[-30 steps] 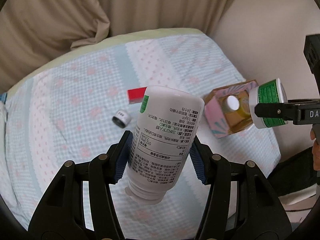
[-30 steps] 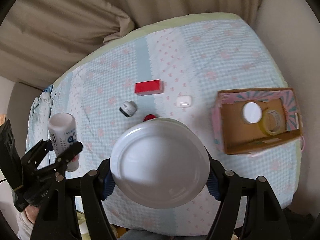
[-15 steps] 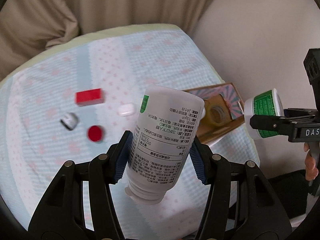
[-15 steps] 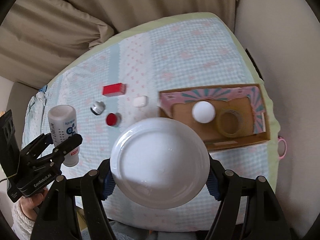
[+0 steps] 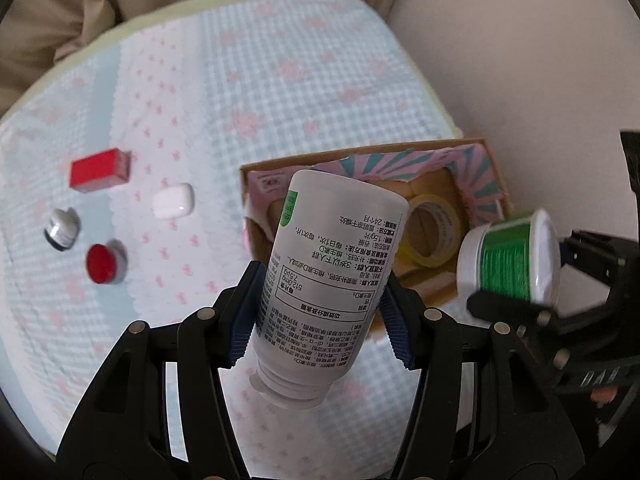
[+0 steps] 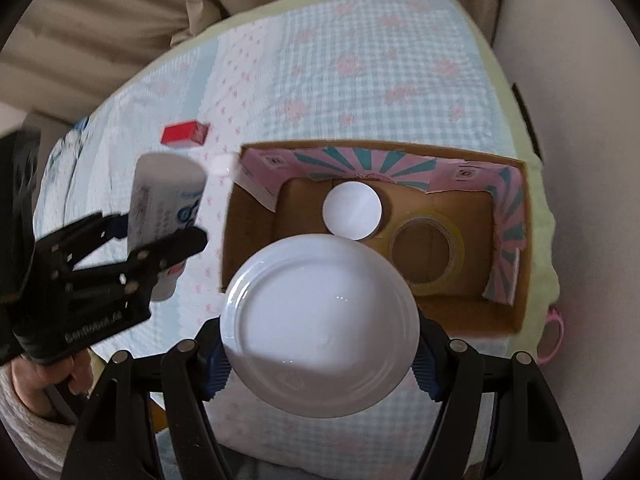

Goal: Organize rigid objects
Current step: 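Carry the bottle and jar into the cardboard box and release both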

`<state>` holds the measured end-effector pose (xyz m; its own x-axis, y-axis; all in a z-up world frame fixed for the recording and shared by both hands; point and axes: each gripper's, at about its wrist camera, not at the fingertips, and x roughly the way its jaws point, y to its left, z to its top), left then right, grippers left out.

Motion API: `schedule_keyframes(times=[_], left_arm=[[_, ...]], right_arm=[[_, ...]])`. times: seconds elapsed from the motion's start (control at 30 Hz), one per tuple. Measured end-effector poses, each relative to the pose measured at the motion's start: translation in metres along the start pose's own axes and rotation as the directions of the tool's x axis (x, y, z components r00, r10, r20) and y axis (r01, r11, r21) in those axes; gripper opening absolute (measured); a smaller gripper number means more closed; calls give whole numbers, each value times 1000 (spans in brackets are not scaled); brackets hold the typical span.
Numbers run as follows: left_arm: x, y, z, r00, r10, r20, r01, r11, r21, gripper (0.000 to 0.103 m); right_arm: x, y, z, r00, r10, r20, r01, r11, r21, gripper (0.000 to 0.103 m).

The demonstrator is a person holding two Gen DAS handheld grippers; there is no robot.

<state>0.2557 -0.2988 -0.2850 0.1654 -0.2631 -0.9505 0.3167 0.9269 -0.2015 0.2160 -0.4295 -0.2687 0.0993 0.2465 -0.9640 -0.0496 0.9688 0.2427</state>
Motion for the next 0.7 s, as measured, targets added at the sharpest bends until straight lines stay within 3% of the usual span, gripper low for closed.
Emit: schedule_keyframes(times=[0.3, 0.63, 0.67, 0.7], left_arm=[[80, 6, 23, 994, 60, -96, -63, 997, -35, 52], [98, 6, 28, 989, 78, -126, -84, 996, -43, 53], [94, 5, 30, 991, 80, -106, -85, 995, -43, 57], [90, 4, 32, 993, 76, -91, -81, 996, -48, 76]], right_arm=[[70, -19, 4, 999, 2, -45, -5, 998, -66, 69], [96, -16, -5, 1000, 15, -7, -15, 994, -106, 69], [95, -16, -6, 1000, 28, 7, -27, 994, -108, 69], [95, -15, -6, 999, 36, 18, -34, 994, -106, 70]])
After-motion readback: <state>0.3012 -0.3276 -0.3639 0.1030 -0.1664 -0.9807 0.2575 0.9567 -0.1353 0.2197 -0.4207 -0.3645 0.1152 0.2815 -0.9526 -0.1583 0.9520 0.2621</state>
